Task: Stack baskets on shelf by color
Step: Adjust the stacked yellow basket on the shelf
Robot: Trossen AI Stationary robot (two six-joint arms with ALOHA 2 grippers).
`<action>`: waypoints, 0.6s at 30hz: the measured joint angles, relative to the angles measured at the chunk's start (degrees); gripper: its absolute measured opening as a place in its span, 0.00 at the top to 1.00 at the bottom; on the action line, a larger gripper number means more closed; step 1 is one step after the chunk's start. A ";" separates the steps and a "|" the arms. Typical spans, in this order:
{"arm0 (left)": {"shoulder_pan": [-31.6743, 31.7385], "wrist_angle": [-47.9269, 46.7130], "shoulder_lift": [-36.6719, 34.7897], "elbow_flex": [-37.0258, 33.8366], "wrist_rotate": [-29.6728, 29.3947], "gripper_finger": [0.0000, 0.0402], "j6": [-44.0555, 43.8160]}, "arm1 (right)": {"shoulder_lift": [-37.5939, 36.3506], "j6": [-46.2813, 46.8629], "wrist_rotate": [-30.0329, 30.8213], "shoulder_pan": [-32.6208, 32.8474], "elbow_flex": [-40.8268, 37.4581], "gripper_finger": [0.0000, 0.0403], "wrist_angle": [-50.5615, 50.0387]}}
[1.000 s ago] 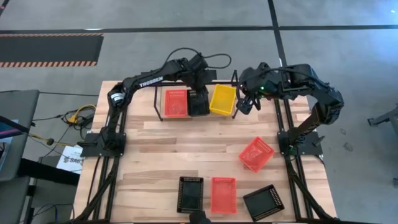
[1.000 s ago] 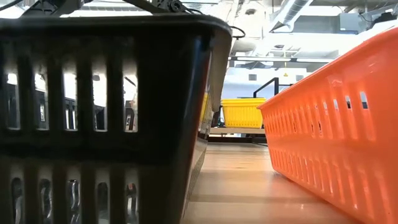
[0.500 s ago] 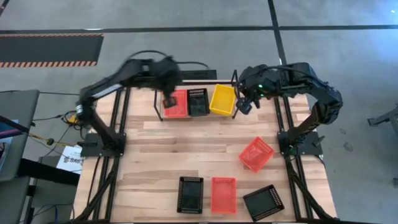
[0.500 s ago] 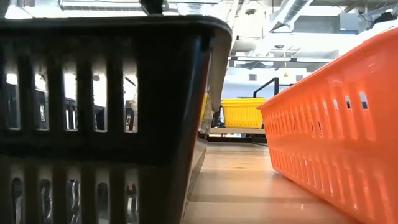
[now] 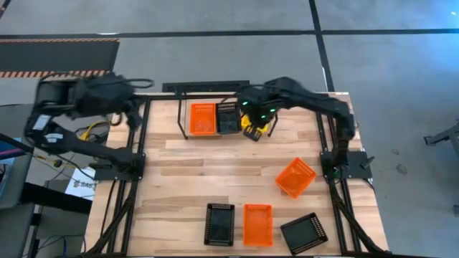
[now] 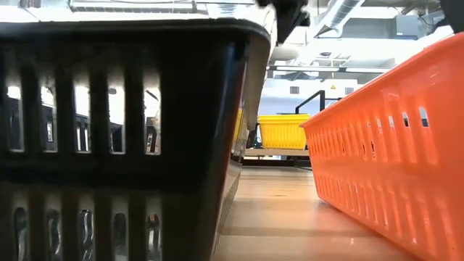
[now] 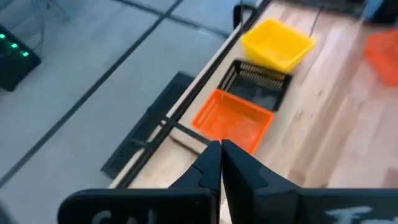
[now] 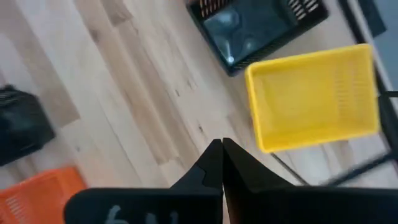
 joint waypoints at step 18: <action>-1.35 -0.33 -14.94 -20.68 1.61 1.00 -10.13 | 14.00 -5.56 -7.20 -1.59 -0.04 0.59 0.18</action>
